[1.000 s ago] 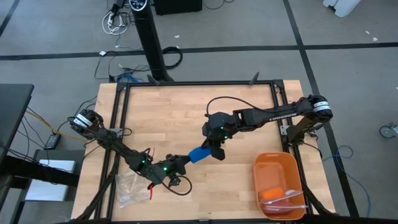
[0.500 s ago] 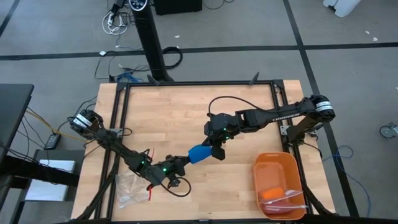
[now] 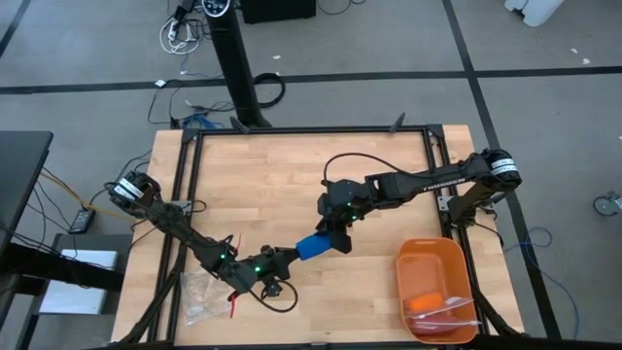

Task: Roll bandage
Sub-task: Roll the blue bandage

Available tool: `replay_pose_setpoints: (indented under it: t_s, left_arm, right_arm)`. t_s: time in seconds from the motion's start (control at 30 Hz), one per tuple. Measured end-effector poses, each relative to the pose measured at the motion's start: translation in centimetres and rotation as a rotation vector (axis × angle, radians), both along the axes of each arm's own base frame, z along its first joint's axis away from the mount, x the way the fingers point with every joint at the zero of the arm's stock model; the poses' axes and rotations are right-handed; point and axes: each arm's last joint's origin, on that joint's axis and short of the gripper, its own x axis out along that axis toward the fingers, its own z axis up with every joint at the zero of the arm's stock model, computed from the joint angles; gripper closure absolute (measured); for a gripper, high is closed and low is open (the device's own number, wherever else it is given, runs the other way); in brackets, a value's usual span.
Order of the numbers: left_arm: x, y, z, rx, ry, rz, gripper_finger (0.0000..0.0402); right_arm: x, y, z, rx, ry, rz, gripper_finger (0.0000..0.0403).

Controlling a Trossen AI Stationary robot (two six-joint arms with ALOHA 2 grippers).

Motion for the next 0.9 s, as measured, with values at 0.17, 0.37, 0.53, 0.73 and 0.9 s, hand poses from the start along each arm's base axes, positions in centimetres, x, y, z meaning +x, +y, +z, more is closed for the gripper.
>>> replay_pose_setpoints:
  t_s: [0.17, 0.37, 0.53, 0.73, 0.9]
  left_arm:
    - [0.0, 0.0, 0.0, 0.001, 0.000, 0.000, 0.0384]
    - [-0.1, -0.1, 0.0, 0.000, -0.001, -0.002, 0.0384]
    - [-0.1, -0.2, 0.0, -0.001, -0.003, -0.001, 0.0384]
    - [-0.1, -0.2, 0.0, -0.011, -0.007, 0.000, 0.0384]
    - [-0.1, -0.2, 0.0, -0.017, -0.008, 0.002, 0.0384]
  right_arm:
    - [-0.1, -0.1, -0.1, 0.001, 0.021, -0.022, 0.0265]
    - [-0.6, -0.2, 0.7, -0.010, -0.001, -0.028, 0.0227]
    - [-1.3, -0.5, 2.0, -0.044, -0.053, -0.081, 0.0220]
    - [-0.9, 0.0, 3.0, -0.065, -0.168, -0.070, 0.0228]
    - [-0.7, 1.1, 3.3, -0.075, -0.220, 0.024, 0.0249]
